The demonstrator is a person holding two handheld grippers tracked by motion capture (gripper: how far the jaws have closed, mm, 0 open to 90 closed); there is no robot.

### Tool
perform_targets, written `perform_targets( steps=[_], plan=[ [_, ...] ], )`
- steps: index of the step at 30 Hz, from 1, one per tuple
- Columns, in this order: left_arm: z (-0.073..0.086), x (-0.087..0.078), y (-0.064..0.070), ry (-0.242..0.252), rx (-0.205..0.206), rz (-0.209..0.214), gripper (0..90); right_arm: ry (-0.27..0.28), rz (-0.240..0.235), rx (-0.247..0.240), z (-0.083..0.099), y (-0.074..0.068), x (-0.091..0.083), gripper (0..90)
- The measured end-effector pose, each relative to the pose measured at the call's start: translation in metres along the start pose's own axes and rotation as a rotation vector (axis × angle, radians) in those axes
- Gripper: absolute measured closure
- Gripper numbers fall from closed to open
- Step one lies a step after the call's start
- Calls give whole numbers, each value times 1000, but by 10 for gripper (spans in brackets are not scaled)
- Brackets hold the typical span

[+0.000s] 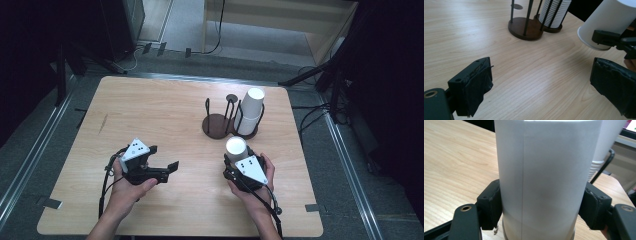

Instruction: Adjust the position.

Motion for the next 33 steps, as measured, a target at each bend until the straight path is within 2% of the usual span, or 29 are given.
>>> perform_targets(
  steps=[1,4,6,11,16,17,18,20,26,27,28,31,33],
  plan=[
    [0,0,0,-2,2,2,47,3,-4,-21,0,-3,0,285],
    [0,2,1,-9,4,14,47,6,-7,-34,0,-5,1,286],
    [1,3,1,-12,5,22,46,11,-10,-67,1,-10,1,285],
    [4,6,7,-47,41,30,0,8,-40,-91,1,-18,1,291],
    [3,8,12,-43,51,42,0,19,-57,-120,0,-26,0,293],
    [2,8,14,-41,54,46,0,25,-57,-145,0,-30,0,293],
    [2,8,14,-41,54,46,0,25,-57,-145,0,-30,0,293],
    [2,9,16,-42,59,51,0,34,-62,-174,0,-34,0,294],
    [1,11,25,-51,80,88,0,53,-70,-258,0,-48,0,296],
    [1,11,28,-56,92,104,1,54,-70,-274,1,-50,-1,296],
    [1,11,28,-56,92,104,1,54,-70,-274,1,-50,-1,296],
    [1,12,33,-63,106,121,4,61,-75,-315,2,-56,-1,297],
    [2,14,35,-67,112,117,25,68,-78,-330,2,-60,-2,298]
  ],
)
Point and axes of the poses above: each handheld gripper's, and its own axes: x roughly forward along the jaws, z roughly out of its underside, y roughly to its right, the point moved 4 cm from there along x, roughly forward along the jaws
